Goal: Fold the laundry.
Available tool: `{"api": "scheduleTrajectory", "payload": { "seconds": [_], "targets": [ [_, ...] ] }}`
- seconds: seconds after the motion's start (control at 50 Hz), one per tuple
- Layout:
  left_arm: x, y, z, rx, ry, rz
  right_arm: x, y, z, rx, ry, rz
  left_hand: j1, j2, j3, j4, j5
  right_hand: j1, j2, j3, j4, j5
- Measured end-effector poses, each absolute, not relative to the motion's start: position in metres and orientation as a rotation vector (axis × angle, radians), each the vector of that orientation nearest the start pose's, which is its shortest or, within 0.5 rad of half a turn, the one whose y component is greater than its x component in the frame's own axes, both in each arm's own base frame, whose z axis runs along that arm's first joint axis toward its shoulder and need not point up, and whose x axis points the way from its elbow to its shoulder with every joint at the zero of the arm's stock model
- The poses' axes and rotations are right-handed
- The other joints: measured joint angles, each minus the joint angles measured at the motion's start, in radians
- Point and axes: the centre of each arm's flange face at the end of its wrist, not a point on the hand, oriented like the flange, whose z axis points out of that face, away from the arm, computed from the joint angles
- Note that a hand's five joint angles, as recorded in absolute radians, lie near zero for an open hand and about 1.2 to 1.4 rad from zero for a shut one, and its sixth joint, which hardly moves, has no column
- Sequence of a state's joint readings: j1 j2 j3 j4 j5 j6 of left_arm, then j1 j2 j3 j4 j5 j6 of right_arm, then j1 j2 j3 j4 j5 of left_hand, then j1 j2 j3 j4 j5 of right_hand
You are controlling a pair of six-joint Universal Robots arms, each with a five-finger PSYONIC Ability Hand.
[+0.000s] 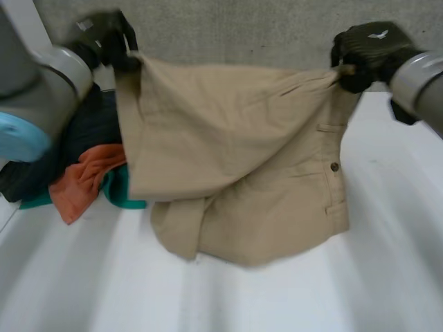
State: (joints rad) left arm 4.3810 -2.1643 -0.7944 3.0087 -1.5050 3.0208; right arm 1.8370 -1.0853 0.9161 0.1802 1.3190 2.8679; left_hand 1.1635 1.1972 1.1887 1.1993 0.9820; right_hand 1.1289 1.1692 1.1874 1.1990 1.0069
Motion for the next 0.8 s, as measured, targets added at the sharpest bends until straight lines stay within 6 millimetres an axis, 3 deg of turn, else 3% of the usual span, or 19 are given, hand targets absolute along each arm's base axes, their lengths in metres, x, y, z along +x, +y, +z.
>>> {"api": "scheduleTrajectory", "payload": {
  "seconds": [0.08, 0.12, 0.14, 0.16, 0.2, 0.24, 0.32, 0.4, 0.5, 0.52, 0.58, 0.6, 0.7, 0.8],
  "targets": [
    [-0.281, -0.405, 0.274, 0.364, 2.363, -2.48, 0.275, -0.389, 0.296, -0.752, 1.868, -2.231, -0.005, -0.01, -0.008, -0.012, -0.002, -0.015, -0.027, -0.033, -0.036, -0.022],
    [-0.284, -0.419, 0.264, 0.369, 2.284, -2.512, 0.281, -0.408, 0.29, -0.674, 1.799, -2.356, -0.306, -0.314, -0.282, -0.294, -0.251, -0.259, -0.291, -0.295, -0.299, -0.282],
    [-0.285, -0.42, 0.263, 0.37, 2.271, -2.518, 0.282, -0.411, 0.289, -0.657, 1.783, -2.382, -0.306, -0.314, -0.282, -0.294, -0.251, -0.321, -0.354, -0.356, -0.36, -0.344],
    [-0.286, -0.428, 0.262, 0.372, 2.204, -2.551, 0.284, -0.423, 0.285, -0.6, 1.73, -2.467, -0.601, -0.568, -0.554, -0.551, -0.507, -0.565, -0.599, -0.592, -0.595, -0.57],
    [-0.288, -0.435, 0.266, 0.377, 2.111, -2.592, 0.288, -0.436, 0.278, -0.538, 1.669, -2.57, -0.935, -0.891, -0.866, -0.889, -0.836, -0.83, -0.866, -0.863, -0.858, -0.851],
    [-0.289, -0.436, 0.274, 0.391, 2.041, -2.609, 0.291, -0.444, 0.27, -0.533, 1.656, -2.64, -0.976, -0.973, -0.966, -0.984, -0.926, -0.908, -0.958, -0.971, -0.974, -0.957],
    [-0.292, -0.426, 0.292, 0.438, 1.966, -2.593, 0.295, -0.442, 0.254, -0.639, 1.76, -2.645, -0.976, -0.988, -0.98, -0.997, -0.933, -0.908, -0.961, -0.979, -0.99, -0.958],
    [-0.291, -0.403, 0.307, 0.507, 1.951, -2.539, 0.292, -0.427, 0.245, -0.787, 1.923, -2.536, -0.976, -0.988, -0.98, -0.997, -0.933, -0.908, -0.961, -0.979, -0.99, -0.958],
    [-0.291, -0.367, 0.307, 0.622, 2.002, -2.454, 0.283, -0.407, 0.245, -0.884, 2.042, -2.408, -0.976, -0.988, -0.98, -0.997, -0.933, -0.908, -0.961, -0.979, -0.99, -0.958],
    [-0.292, -0.353, 0.303, 0.668, 2.034, -2.419, 0.275, -0.391, 0.245, -0.943, 2.105, -2.321, -0.972, -0.988, -0.977, -0.995, -0.932, -0.908, -0.961, -0.979, -0.99, -0.958],
    [-0.292, -0.318, 0.287, 0.781, 2.125, -2.327, 0.265, -0.369, 0.243, -1.024, 2.178, -2.202, -0.866, -0.901, -0.892, -0.903, -0.853, -0.894, -0.941, -0.962, -0.971, -0.943],
    [-0.291, -0.303, 0.279, 0.83, 2.167, -2.286, 0.26, -0.358, 0.24, -1.065, 2.212, -2.138, -0.678, -0.747, -0.739, -0.747, -0.702, -0.829, -0.864, -0.892, -0.903, -0.877],
    [-0.289, -0.247, 0.246, 1.019, 2.33, -2.123, 0.243, -0.323, 0.23, -1.176, 2.304, -1.915, -0.437, -0.492, -0.484, -0.492, -0.455, -0.598, -0.642, -0.666, -0.678, -0.655],
    [-0.286, -0.203, 0.21, 1.193, 2.486, -1.947, 0.227, -0.296, 0.212, -1.24, 2.365, -1.676, -0.432, -0.467, -0.459, -0.47, -0.431, -0.528, -0.565, -0.582, -0.596, -0.576]
  ]
}}
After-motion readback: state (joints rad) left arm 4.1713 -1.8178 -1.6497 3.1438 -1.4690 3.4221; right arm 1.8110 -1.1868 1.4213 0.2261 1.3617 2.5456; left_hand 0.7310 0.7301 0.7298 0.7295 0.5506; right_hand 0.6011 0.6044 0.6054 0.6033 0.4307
